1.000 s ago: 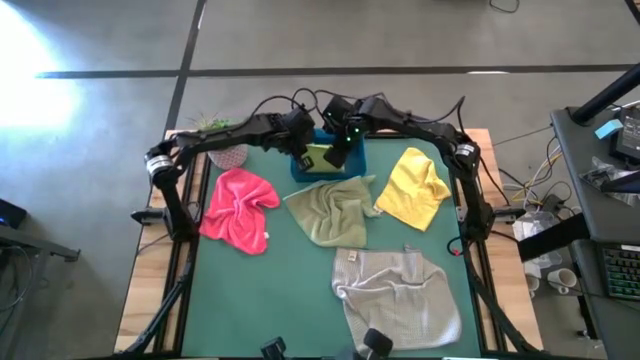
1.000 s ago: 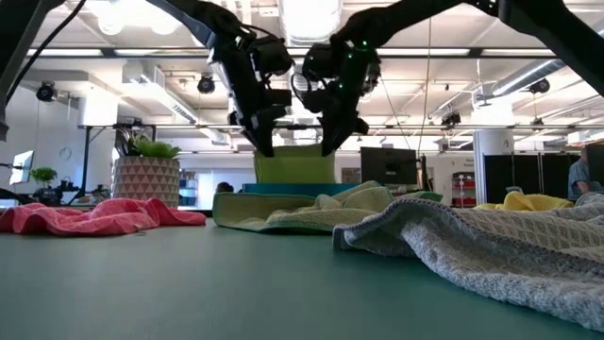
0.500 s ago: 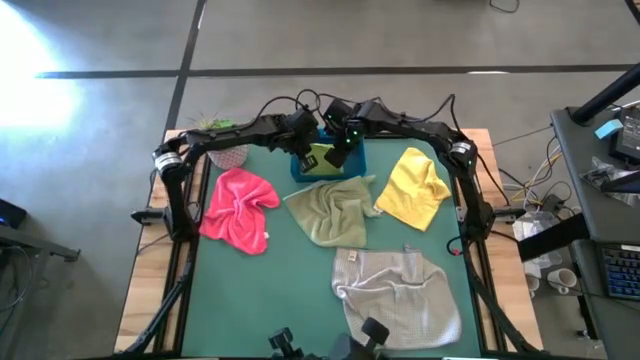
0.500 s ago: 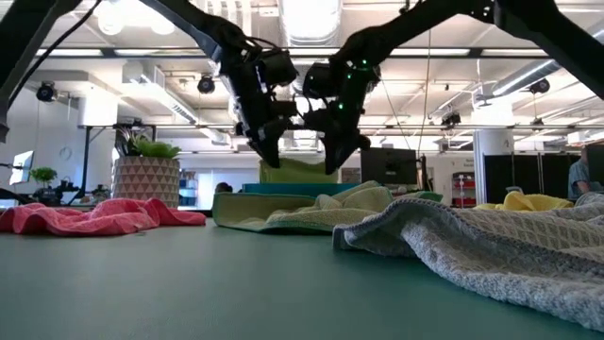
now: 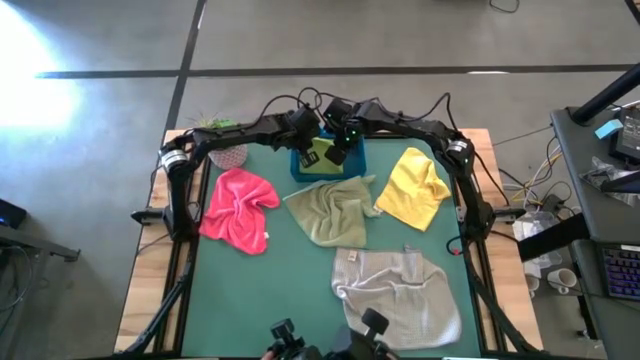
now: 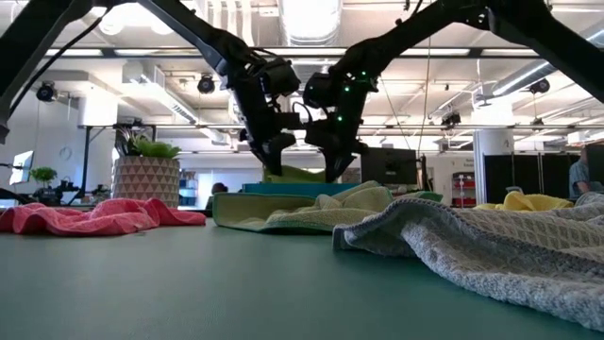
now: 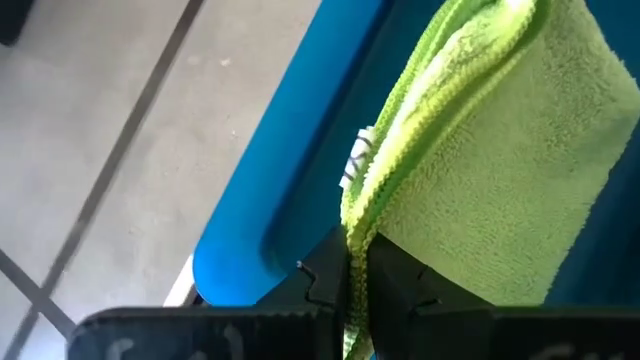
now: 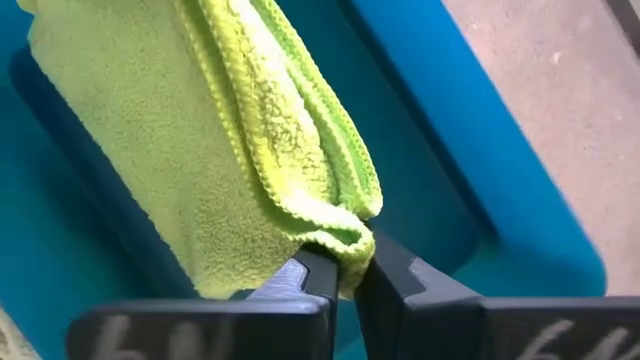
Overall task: Fold microfiber towels
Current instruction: Put the folded green microfiber towel into the blue bin, then fold the light green microfiber towel
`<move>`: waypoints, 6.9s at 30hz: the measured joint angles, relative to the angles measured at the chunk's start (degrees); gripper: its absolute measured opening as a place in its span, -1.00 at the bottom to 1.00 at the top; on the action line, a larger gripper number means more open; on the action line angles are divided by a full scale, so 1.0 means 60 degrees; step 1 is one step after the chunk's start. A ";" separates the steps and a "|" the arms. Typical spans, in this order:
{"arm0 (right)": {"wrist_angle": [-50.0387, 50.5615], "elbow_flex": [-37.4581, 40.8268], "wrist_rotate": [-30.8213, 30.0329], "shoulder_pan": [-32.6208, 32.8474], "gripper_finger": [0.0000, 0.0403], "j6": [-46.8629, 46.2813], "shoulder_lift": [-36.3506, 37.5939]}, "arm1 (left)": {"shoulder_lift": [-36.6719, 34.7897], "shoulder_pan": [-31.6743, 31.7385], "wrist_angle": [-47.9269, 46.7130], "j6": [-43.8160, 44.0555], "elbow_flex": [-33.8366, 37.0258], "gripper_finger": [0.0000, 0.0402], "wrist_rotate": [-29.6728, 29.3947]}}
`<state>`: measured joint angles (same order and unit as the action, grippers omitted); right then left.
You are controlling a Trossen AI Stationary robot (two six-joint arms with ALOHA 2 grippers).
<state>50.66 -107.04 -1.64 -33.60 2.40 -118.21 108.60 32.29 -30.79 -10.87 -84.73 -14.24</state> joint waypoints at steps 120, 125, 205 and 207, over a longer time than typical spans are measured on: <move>-0.0730 0.7264 0.0701 0.4246 -0.41 -0.6051 0.7369 | -0.2747 -0.7030 -0.4038 0.2475 0.4285 -0.07 0.1147; -0.0739 0.7266 0.0701 0.4247 -0.41 -0.6012 0.7369 | -0.3181 -0.8006 -0.2718 0.2502 0.4472 -0.07 0.1166; -0.4603 0.8292 0.2016 0.5640 -0.14 0.0701 0.3879 | -0.3762 -0.8790 -0.1527 0.7536 0.4222 -1.00 0.1751; -0.4640 0.8245 0.1981 0.5639 -0.14 0.0709 0.3620 | -0.3749 -0.8790 -0.1558 0.7519 0.4259 -1.00 0.1759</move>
<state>22.82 -57.58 10.25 0.23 6.66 -96.49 86.11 -20.45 -40.13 34.25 -59.17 -3.68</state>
